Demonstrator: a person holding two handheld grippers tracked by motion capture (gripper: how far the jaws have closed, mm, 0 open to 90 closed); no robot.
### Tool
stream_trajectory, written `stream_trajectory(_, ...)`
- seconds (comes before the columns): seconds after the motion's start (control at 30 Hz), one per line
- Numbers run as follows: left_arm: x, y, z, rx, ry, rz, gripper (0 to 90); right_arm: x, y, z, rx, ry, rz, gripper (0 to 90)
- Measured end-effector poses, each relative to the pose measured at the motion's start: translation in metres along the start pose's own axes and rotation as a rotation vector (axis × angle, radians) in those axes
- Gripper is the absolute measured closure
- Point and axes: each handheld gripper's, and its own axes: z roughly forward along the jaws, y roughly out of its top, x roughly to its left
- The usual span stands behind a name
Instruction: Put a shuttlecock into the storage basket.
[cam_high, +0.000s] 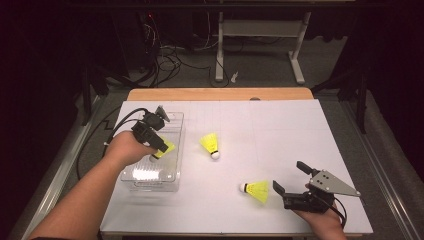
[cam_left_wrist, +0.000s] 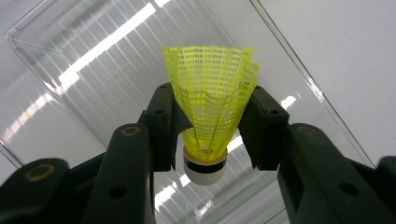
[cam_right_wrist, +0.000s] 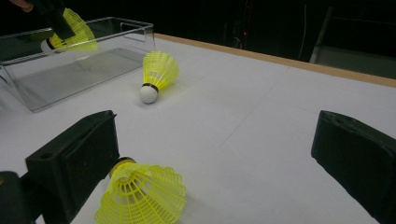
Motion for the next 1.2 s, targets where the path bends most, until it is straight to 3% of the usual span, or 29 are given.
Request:
stream_trajectory(0.27,-0.004,0.001,-0.003,-0.005,-0.004,0.013,59.8,0.001,0.001,-0.001,-0.009,-0.003,0.002,1.2)
stream_trajectory(0.8,-0.004,0.012,0.014,0.025,-0.021,0.016,59.2,0.000,0.000,0.000,-0.012,-0.001,0.006,1.2)
stream_trajectory(0.93,0.002,0.011,0.018,0.016,-0.041,-0.006,59.5,0.000,0.000,0.000,-0.010,0.000,0.005,1.2)
stream_trajectory(1.2,0.005,0.012,0.026,0.017,-0.061,0.000,59.4,0.000,0.000,0.000,-0.003,0.001,0.005,1.1)
